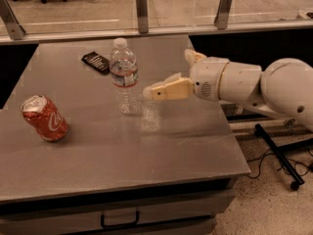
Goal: Place water bottle upright
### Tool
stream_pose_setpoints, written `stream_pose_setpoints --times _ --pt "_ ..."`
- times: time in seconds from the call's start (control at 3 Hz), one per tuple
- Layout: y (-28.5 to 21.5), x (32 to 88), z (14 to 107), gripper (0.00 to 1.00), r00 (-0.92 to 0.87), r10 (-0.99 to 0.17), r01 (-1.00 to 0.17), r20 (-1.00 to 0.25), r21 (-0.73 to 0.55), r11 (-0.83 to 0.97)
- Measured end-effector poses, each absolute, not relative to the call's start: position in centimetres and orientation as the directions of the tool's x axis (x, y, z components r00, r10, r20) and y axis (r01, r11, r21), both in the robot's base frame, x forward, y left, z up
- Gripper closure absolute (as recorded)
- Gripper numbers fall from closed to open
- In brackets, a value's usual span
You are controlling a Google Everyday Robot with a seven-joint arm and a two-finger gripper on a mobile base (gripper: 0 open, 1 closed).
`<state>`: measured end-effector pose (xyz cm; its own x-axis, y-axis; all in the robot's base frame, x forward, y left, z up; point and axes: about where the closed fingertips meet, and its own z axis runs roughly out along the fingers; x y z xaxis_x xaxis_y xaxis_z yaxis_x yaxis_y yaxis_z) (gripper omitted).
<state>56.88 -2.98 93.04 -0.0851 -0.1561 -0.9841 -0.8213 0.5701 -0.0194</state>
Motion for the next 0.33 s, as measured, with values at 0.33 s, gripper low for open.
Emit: stream_pose_setpoints --times 0.33 --pt "-3.1 56.86 93.12 0.0 -0.088 -0.159 -0.819 -0.983 -0.02 0.574"
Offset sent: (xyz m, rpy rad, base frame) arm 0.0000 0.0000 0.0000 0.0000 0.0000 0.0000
